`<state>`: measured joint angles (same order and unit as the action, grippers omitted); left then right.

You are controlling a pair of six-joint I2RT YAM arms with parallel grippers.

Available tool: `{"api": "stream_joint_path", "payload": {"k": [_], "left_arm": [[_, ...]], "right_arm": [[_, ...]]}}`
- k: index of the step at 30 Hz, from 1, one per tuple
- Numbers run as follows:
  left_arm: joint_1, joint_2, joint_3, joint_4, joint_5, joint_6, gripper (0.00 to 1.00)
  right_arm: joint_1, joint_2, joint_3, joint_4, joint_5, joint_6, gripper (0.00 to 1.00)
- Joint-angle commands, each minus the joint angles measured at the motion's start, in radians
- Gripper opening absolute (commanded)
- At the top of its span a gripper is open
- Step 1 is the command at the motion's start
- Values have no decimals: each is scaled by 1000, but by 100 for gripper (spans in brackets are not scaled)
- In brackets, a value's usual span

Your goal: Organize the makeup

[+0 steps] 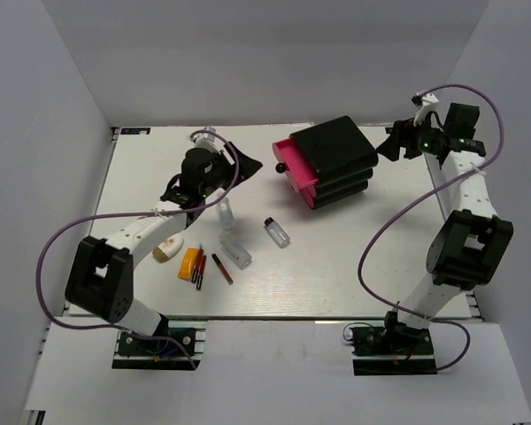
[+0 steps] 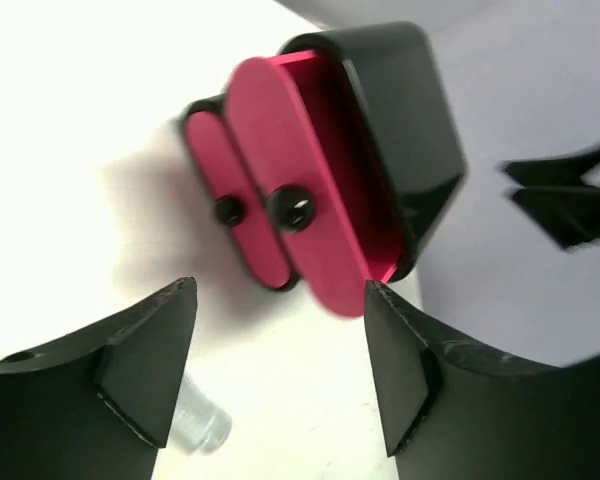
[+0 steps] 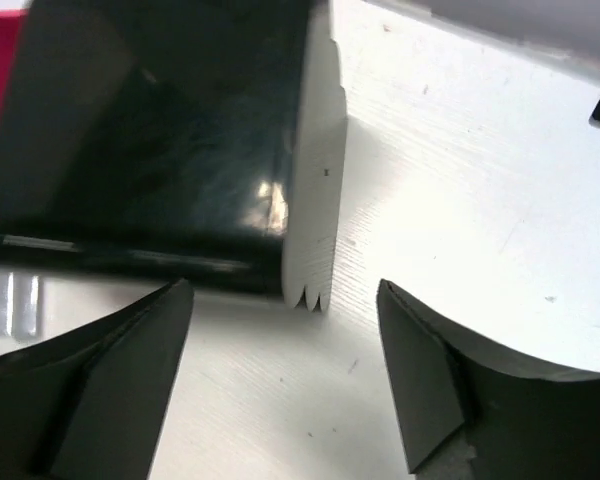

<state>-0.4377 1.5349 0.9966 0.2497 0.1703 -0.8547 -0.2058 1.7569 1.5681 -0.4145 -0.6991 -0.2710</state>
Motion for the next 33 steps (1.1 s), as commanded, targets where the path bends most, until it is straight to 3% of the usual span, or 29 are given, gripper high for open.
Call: {"api": "stream_joint_path", "payload": {"k": [1, 5, 8, 9, 11, 12, 15, 17, 22, 26, 33], "left_arm": [[17, -111, 30, -282, -81, 74, 78], [17, -201, 25, -453, -153, 95, 79], [17, -290, -21, -529, -253, 89, 75], [17, -315, -50, -539, -277, 89, 67], [17, -361, -81, -567, -299, 79, 58], [17, -398, -93, -578, -308, 75, 46], [17, -452, -134, -621, -322, 46, 33], [17, -475, -156, -656, -322, 23, 32], [17, -564, -202, -716, -342, -18, 49], [17, -621, -219, -756, -365, -38, 55], [17, -677, -259, -790, -368, -72, 59]], "right_arm": [[-4, -150, -42, -16, -99, -144, 78], [31, -272, -114, -128, -273, -342, 61], [130, -322, -155, -207, -281, -434, 46], [175, -336, -173, -208, -272, -444, 33], [253, -372, -242, -184, -235, -444, 21], [300, -387, -282, -178, -221, -439, 15], [455, -402, -351, -144, -159, -410, 21], [515, -404, -384, -101, -88, -380, 31], [744, -366, -477, 11, 149, -301, 47], [867, -260, -464, 71, 321, -211, 59], [944, -91, -396, 140, 596, -94, 68]]}}
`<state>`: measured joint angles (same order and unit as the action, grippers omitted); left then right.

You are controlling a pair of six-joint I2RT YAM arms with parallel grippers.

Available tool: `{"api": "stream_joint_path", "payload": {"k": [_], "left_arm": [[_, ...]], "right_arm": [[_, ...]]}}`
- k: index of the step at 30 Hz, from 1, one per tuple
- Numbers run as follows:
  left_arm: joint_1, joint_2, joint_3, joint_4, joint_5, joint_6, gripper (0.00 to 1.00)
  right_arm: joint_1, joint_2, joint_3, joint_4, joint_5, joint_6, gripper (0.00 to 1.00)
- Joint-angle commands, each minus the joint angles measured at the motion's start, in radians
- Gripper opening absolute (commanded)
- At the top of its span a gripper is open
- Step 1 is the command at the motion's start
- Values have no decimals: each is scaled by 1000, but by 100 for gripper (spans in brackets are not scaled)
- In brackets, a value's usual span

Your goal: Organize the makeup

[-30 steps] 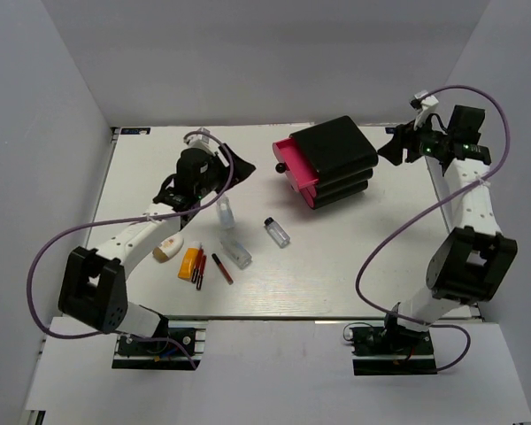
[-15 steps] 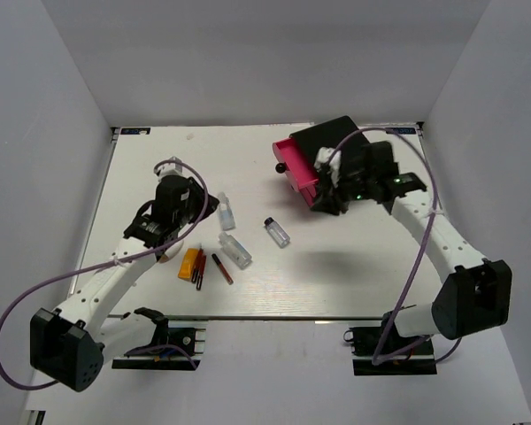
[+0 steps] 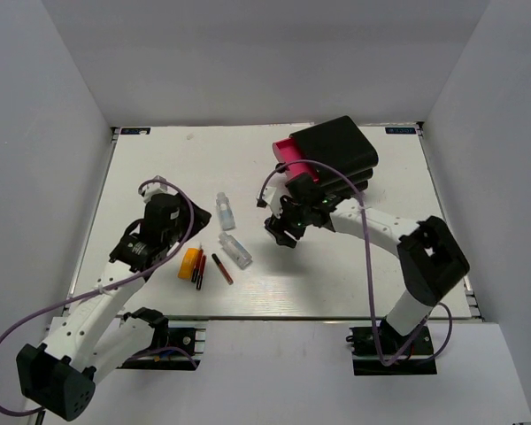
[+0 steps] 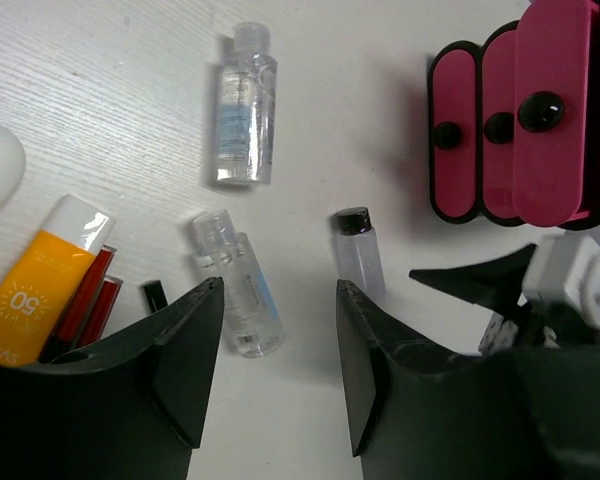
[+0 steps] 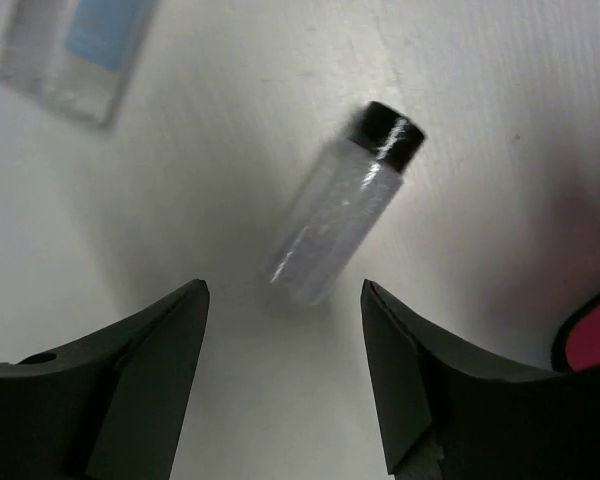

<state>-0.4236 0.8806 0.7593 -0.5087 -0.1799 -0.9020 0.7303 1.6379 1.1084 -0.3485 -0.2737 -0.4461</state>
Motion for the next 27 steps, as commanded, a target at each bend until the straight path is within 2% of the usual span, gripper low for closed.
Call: {"api": "stream_joint_path", "payload": {"k": [1, 7, 12, 17, 22, 27], "left_arm": [[3, -26, -21, -34, -18, -26, 60], [3, -14, -28, -27, -18, -28, 63], [3, 14, -31, -1, -1, -23, 64], [3, 34, -26, 7, 5, -21, 71], [3, 41, -34, 21, 20, -21, 72], [3, 38, -37, 22, 25, -26, 72]], "right_arm": [[18, 61, 89, 71, 192, 92, 69], [38, 125, 122, 78, 251, 127, 76], [41, 171, 146, 59, 228, 158, 76], [44, 214, 171, 52, 231, 196, 73], [43, 257, 171, 49, 235, 208, 65], [41, 264, 157, 46, 215, 210, 48]]}}
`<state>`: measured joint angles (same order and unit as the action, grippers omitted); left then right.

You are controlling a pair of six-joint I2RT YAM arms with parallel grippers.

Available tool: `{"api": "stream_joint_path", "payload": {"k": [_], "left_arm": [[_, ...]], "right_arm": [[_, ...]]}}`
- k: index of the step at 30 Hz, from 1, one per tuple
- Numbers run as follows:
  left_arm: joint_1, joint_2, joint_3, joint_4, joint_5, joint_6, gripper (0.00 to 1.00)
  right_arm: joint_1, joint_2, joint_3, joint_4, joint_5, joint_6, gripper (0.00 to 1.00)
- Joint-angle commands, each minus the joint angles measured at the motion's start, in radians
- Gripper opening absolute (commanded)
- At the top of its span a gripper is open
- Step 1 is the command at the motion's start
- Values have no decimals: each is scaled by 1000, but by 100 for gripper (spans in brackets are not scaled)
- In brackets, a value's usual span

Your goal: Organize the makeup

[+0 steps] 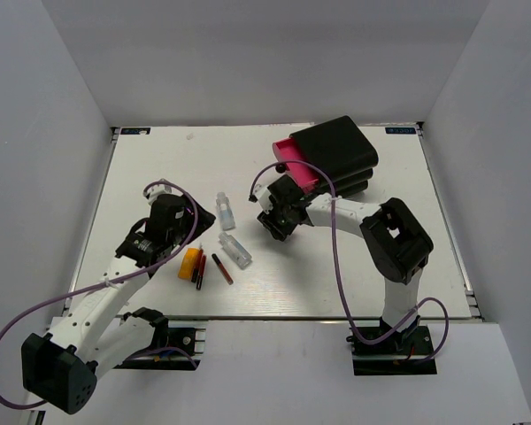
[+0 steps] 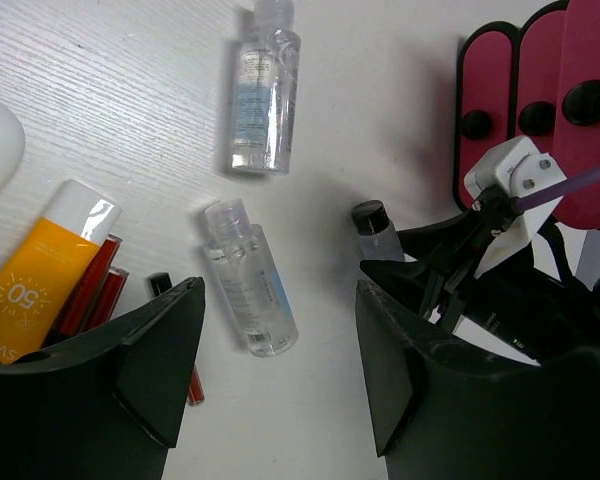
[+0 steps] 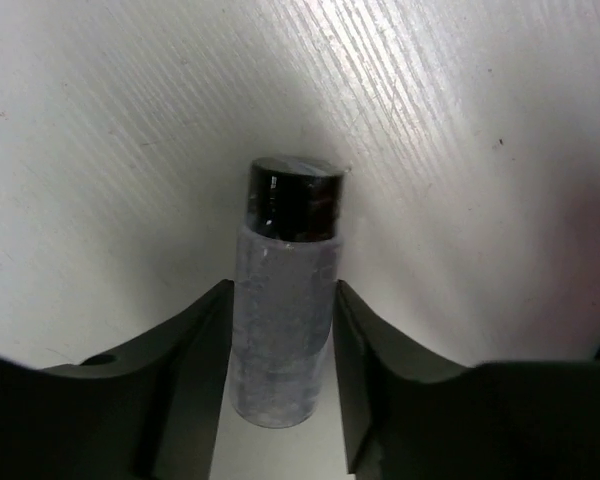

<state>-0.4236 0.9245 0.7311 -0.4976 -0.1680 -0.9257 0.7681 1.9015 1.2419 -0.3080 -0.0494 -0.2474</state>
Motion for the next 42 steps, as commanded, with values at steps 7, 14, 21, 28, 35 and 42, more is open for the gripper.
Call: {"api": "stream_joint_path", "payload": {"k": [7, 14, 21, 28, 35, 42], "left_arm": [[3, -7, -19, 19, 31, -10, 72], [-6, -3, -32, 34, 51, -19, 72], [-6, 2, -41, 56, 64, -28, 72], [-6, -3, -44, 59, 73, -28, 72], [-6, -3, -55, 68, 87, -36, 72], [-6, 7, -59, 80, 97, -41, 72]], "right_arm": [[-6, -57, 50, -54, -144, -39, 16], [-38, -212, 158, -138, -352, -134, 3], [-91, -269, 306, -146, -391, -101, 2], [-171, -214, 442, -72, -167, 42, 0], [-248, -124, 521, -94, -81, 45, 0], [-270, -42, 577, -157, -79, 59, 6]]}}
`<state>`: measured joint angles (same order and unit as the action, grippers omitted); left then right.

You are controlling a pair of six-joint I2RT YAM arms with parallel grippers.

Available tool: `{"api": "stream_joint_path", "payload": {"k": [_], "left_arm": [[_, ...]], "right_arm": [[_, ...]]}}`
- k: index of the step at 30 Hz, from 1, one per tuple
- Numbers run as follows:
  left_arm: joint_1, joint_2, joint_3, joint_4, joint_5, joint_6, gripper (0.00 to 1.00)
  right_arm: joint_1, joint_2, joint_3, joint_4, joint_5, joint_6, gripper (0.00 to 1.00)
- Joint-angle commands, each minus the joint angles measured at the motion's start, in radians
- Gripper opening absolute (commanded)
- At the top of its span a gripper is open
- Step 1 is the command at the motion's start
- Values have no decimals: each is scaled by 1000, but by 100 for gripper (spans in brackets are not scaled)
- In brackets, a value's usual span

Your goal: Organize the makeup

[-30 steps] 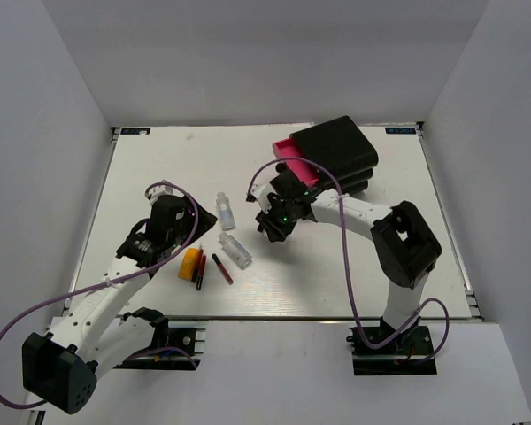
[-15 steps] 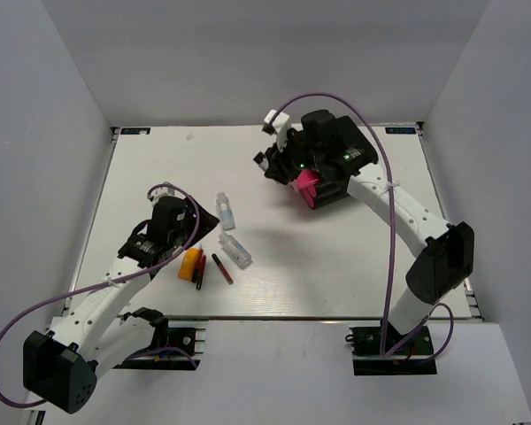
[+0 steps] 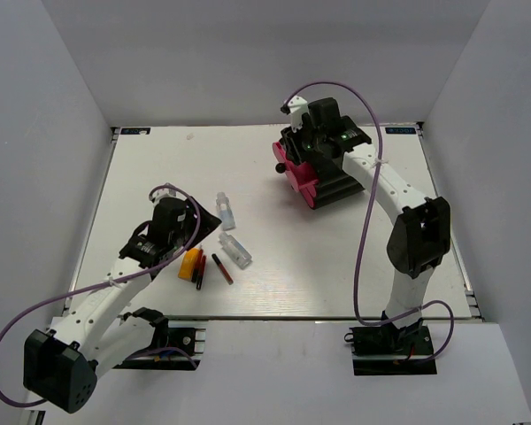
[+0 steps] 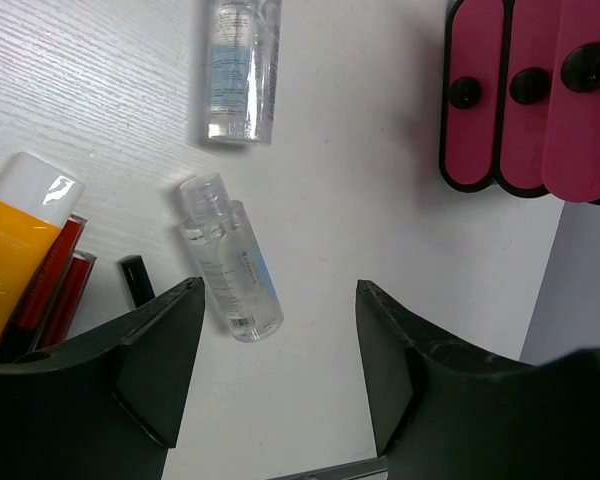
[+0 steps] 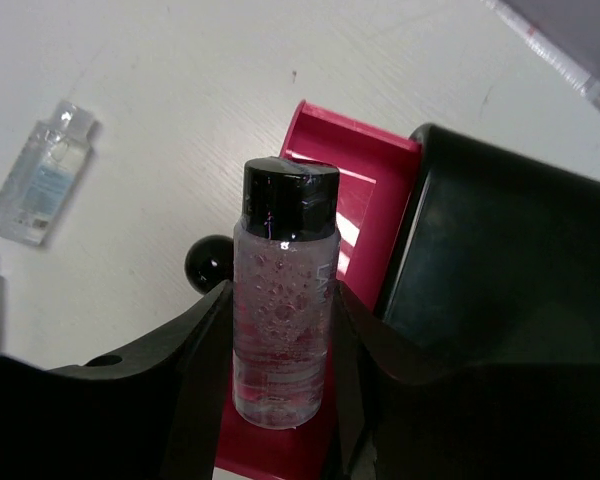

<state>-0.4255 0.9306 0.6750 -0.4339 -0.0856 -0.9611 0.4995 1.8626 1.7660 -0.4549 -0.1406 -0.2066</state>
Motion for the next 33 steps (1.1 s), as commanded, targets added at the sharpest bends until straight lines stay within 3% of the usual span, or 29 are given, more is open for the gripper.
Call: {"api": "stream_joint_path", "payload": {"k": [1, 9, 15, 19, 22, 26, 33], "left_arm": [[-4, 2, -2, 18, 15, -7, 72], [-4, 27, 3, 29, 32, -7, 72], [-4, 59, 11, 27, 47, -13, 72], [-4, 82, 24, 4, 53, -21, 73], [-13, 123, 50, -40, 55, -27, 72], [-13, 209, 81, -86, 82, -41, 68], [-13, 301, 107, -80, 122, -47, 62]], "right_arm": [[-4, 0, 53, -11, 15, 16, 9], [-16, 12, 56, -27, 26, 15, 50], [-19, 3, 55, -30, 13, 19, 61], [-21, -5, 55, -33, 6, 26, 61], [-26, -28, 56, -28, -16, 29, 52], [-35, -72, 27, 19, -68, 30, 31], [-49, -161, -97, 102, -122, 32, 26]]}}
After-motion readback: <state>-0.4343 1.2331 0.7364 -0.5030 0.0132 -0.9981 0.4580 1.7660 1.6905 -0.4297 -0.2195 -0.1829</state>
